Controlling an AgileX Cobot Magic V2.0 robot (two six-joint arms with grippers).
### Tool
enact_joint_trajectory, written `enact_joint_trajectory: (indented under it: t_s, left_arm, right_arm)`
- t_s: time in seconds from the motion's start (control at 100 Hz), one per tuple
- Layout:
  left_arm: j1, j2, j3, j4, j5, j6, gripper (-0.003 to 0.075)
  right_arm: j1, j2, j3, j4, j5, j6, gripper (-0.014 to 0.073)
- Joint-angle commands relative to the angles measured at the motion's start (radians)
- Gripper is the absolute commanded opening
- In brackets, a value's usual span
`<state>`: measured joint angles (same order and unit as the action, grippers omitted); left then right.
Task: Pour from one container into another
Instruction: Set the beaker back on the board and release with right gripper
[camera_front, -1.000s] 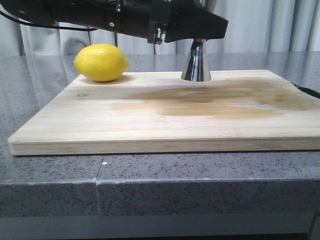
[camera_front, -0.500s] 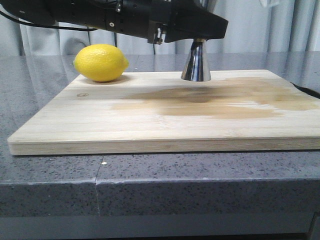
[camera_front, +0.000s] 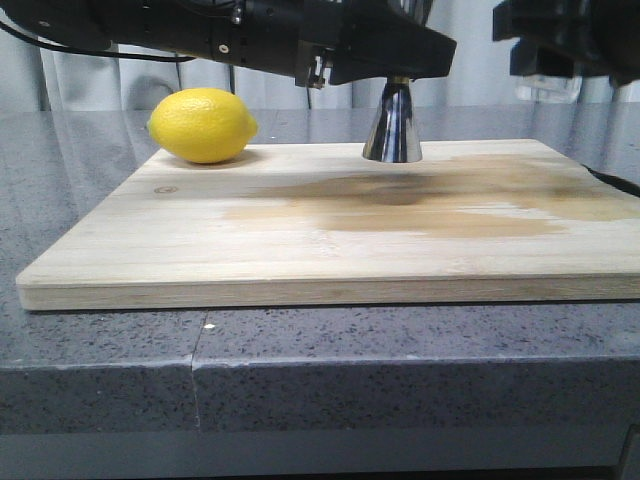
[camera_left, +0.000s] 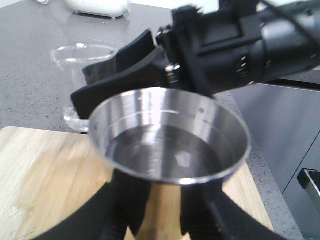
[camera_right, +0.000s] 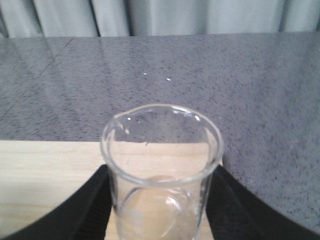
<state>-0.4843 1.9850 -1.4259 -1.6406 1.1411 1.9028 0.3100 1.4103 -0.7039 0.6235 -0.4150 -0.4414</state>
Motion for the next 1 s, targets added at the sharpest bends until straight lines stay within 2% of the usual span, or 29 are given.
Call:
enact_joint_trajectory:
  t_s: [0.0, 0.16, 0.48, 0.87, 0.94, 0.99]
  left_arm:
    - [-0.009, -0.049, -0.032, -0.083, 0.052, 0.003, 0.0220]
    - [-0.009, -0.049, -0.032, -0.083, 0.052, 0.003, 0.0221]
    - [-0.009, -0.049, -0.032, -0.083, 0.052, 0.003, 0.0221]
    - [-0.009, -0.049, -0.032, -0.083, 0.052, 0.003, 0.0220]
    - [-0.009, -0.049, -0.032, -0.083, 0.052, 0.003, 0.0220]
    - [-0.009, -0.049, -0.032, -0.083, 0.052, 0.003, 0.0220]
  right_arm:
    - [0.001, 0.016, -0.021, -0.071, -0.138, 0.089, 0.0286]
    - [0.001, 0.090, -0.021, -0.208, -0.217, 0.201, 0.0286]
    - [0.001, 0.186, -0.021, -0.248, -0.366, 0.203, 0.0286]
    - [0.001, 0.242, -0.021, -0.262, -0.377, 0.203, 0.0293]
    - [0.001, 0.242, -0.021, -0.262, -0.373, 0.203, 0.0323]
    - [0.001, 0.242, -0.021, -0.262, -0.373, 0.203, 0.0376]
